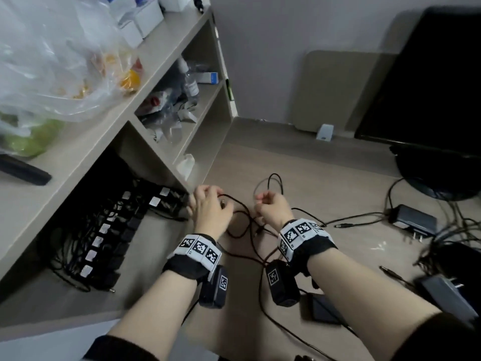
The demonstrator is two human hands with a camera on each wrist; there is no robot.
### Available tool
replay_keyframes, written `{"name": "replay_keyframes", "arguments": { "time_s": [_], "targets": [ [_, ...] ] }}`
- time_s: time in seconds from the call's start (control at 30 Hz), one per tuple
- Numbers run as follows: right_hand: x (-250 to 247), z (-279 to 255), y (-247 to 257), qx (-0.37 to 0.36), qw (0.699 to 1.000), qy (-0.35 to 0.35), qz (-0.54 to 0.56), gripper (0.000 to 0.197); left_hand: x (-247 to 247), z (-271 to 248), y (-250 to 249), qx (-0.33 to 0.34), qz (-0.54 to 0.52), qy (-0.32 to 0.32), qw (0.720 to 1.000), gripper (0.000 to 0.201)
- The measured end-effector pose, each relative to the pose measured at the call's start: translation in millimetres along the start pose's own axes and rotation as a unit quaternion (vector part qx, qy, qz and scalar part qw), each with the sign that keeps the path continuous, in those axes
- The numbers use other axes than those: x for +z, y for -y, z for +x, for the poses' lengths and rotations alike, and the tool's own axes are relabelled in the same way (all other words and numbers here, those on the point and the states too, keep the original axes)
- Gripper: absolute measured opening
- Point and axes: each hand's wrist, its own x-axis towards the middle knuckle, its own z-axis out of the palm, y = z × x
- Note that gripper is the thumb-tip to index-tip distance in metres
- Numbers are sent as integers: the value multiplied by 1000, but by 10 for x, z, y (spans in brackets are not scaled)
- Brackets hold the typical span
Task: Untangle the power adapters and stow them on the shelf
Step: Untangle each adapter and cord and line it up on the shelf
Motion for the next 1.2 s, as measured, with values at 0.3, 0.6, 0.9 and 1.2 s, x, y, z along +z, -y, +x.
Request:
{"name": "replay_keyframes", "arguments": {
  "time_s": [0.3,0.6,0.9,1.2],
  "targets": [
    [-1666,-342,-274,70,942,-316,-92,21,601,-342,-1138,204,-12,205,957,27],
    [-2620,-259,-774,138,899,-288,-301,66,990,-777,-1825,413,93,429,798,23],
    [-2651,-164,-890,165,913,-191,-320,61,1190,-1119,-1698,555,305,457,625,96],
    [-2410,-145,-647,173,961,-205,-62,55,1076,-1196,-1533,483,336,435,682,95]
  ]
}}
